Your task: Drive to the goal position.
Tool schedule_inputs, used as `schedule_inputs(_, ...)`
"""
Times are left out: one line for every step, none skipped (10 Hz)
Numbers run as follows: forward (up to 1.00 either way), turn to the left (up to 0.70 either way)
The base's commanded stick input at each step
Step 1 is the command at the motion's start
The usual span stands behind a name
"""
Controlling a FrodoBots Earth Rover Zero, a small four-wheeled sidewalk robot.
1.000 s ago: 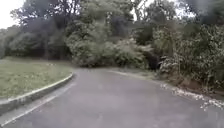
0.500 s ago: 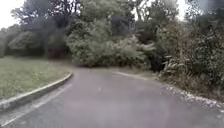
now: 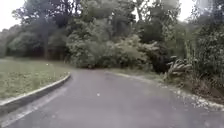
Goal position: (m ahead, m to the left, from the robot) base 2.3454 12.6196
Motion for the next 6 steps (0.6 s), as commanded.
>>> schedule_inputs(0.7,0.0)
schedule_inputs(0.7,0.0)
schedule_inputs(0.7,0.0)
schedule_inputs(0.7,0.0)
schedule_inputs(0.7,0.0)
schedule_inputs(0.7,0.0)
